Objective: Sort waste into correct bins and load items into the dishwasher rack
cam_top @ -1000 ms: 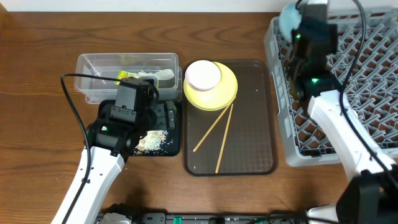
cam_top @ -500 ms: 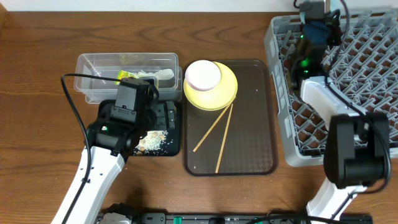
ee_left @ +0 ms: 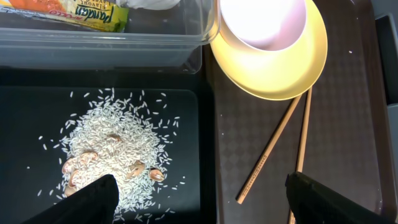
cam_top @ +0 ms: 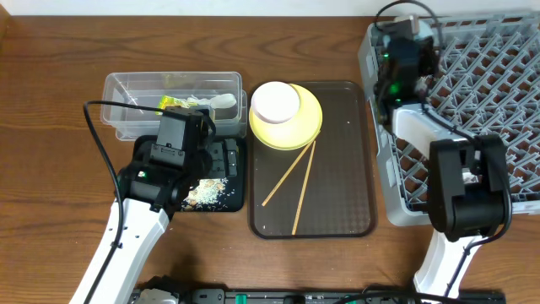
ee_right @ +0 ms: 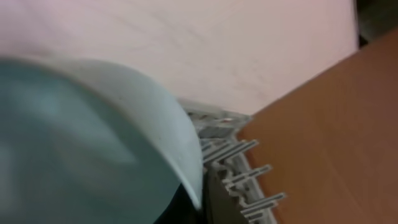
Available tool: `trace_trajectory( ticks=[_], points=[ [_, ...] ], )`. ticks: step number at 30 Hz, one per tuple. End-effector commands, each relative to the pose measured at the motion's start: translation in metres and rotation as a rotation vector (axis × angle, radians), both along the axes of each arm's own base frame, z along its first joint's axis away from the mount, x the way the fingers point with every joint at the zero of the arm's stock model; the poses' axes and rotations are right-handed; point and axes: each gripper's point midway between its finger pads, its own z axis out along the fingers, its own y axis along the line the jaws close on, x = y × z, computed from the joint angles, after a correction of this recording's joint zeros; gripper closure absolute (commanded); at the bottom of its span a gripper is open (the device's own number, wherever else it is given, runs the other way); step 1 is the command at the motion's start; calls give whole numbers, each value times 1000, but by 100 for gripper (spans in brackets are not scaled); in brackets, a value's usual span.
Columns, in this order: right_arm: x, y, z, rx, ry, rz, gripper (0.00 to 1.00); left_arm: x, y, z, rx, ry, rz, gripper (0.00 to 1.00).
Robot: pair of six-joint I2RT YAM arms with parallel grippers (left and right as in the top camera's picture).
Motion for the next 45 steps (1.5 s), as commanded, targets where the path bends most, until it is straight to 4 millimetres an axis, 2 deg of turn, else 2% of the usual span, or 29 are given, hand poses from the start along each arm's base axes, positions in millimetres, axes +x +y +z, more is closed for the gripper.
trace_trajectory(
  ticks=[1,5,9,13,17,24,26,29,34,41,43,45],
  points=[
    [-8,11,-22,69,23,-25,99,0,3,-2,9,4,9,12],
    [-20,24,-31,127,40,-59,99,0,3,-2,9,4,8,12],
    [-32,36,-22,195,40,-59,84,0,3,-2,9,4,9,12],
    [-44,58,-17,297,132,48,46,0,3,-2,9,4,8,12],
    [-68,98,-14,472,262,220,24,0,3,-2,9,4,8,12],
    [-93,207,9,922,340,603,29,-1,9,-5,40,15,27,12],
    [-96,228,7,1022,348,627,30,-3,25,-11,93,42,112,12],
    [-95,250,-7,1072,361,626,32,-12,56,-20,179,94,318,12],
    [-95,281,-43,1060,402,637,43,-15,64,-24,190,115,368,12],
    [-89,289,-107,1102,402,460,52,-15,64,-24,189,115,368,12],
    [-88,291,-119,1142,400,425,60,-15,64,-24,189,115,368,12],
    [-88,291,-128,1175,398,388,77,-15,64,-24,189,115,368,12]
  ],
)
